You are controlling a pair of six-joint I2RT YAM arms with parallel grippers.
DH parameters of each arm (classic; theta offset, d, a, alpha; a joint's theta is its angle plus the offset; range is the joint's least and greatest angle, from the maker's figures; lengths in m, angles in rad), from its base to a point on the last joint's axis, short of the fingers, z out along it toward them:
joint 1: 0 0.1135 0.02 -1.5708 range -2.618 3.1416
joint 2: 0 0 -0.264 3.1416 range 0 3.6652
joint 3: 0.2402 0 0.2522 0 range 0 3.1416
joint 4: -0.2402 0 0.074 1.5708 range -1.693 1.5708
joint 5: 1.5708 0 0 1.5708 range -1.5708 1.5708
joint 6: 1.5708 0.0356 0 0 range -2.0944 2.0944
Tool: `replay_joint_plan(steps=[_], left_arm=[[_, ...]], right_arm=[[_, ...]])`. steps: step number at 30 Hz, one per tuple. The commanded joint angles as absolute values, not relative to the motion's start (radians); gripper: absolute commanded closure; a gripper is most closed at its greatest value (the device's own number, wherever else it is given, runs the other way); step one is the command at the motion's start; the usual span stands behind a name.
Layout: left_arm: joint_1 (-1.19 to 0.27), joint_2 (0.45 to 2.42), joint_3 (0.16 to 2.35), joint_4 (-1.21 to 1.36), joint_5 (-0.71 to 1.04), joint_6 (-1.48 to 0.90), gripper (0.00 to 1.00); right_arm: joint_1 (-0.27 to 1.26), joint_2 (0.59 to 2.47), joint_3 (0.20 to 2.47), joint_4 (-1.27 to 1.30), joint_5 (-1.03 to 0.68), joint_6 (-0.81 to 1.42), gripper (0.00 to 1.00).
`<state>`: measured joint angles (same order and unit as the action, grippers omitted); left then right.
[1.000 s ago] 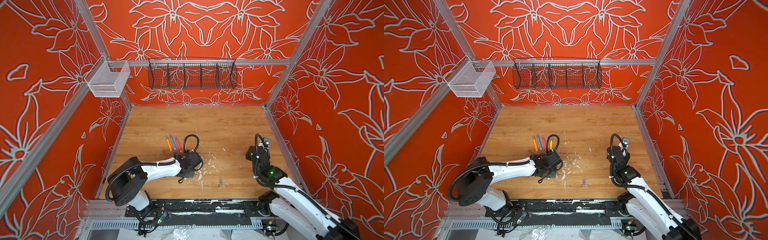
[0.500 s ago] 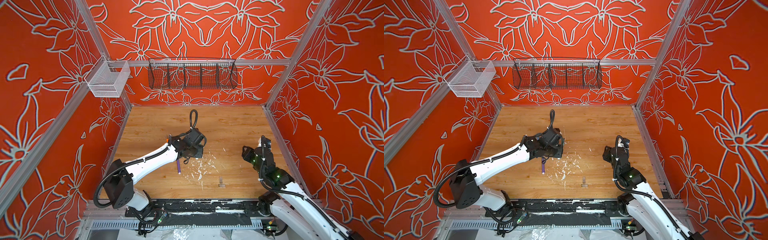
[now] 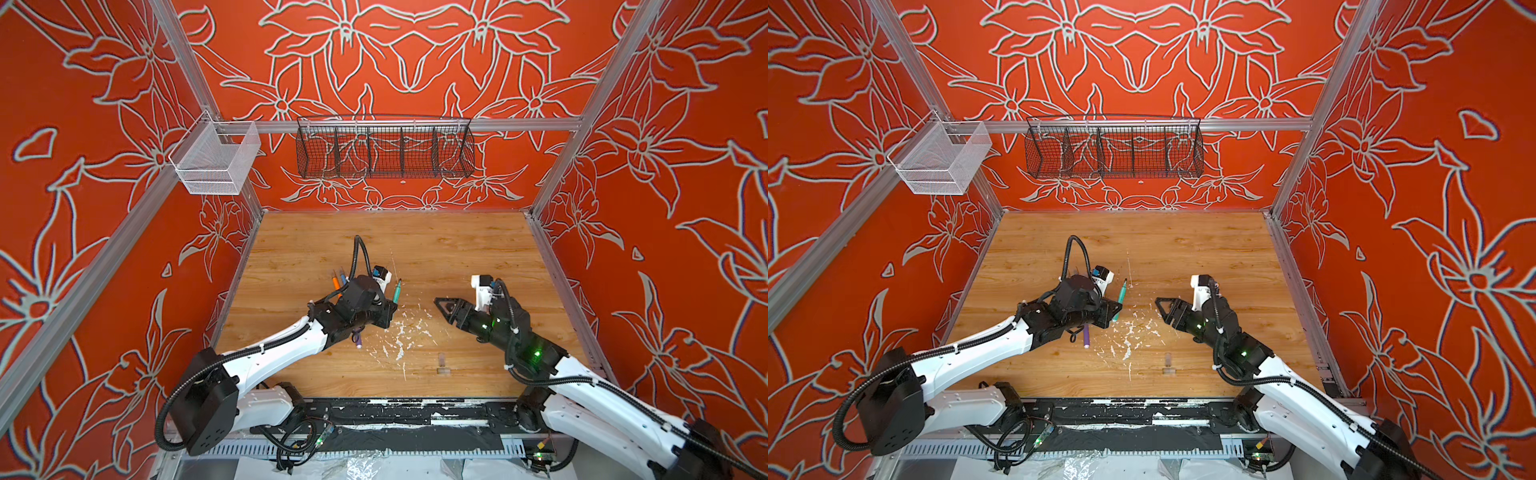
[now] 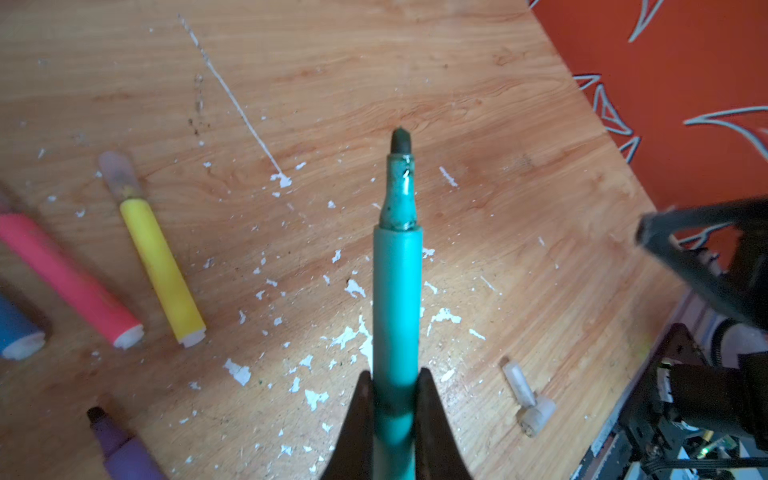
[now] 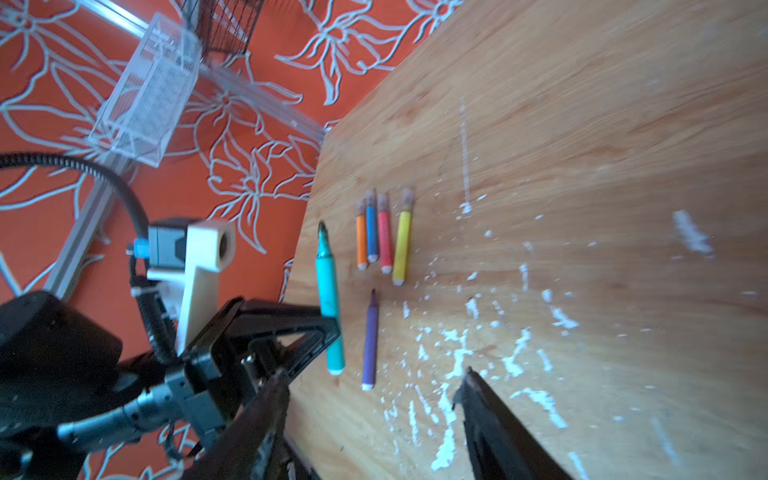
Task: Insert the pens into the pen caps
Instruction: 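Lift the green marker upright with the left gripper while the right gripper approaches it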
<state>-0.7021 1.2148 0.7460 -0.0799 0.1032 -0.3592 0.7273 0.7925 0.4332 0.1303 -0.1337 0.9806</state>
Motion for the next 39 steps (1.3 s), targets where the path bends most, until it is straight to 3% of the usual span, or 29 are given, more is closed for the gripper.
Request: replay_joint_plan(steps=[1,19,23,26,30,35,39], left_arm=[[-0.707,1.172,0.725,0.067,0.187,-0.311,1.0],[-0.75,1.155,0.694,0.128,0.322,-0.268,1.0],[-0.761,1.147,0.694,0.126,0.331,-0.257,1.0],[-0.764,1.134,0.686,0.132,0.33,-0.25,1.0],[-0.765,1.123,0.677,0.136,0.32,-0.251,1.0],[-0.765,1.129,0.675,0.141,0.311,-0.253,0.78],[-0.765,1.131,0.675,0.145,0.314,-0.252,0.69]], right_arm=[[0.786,0.85,0.491,0.208,-0.11,0.995,0.32],[0.834,1.083,0.668,0.23,0.017,0.943,0.4],[0.833,1.134,0.69,0.235,0.023,0.954,0.51],[0.834,1.152,0.701,0.244,0.018,0.961,0.75],[0.839,1.158,0.702,0.245,0.005,0.987,0.95],[0.875,1.125,0.674,0.271,0.027,1.017,1.0],[0.912,1.112,0.656,0.309,0.053,1.036,1.0]])
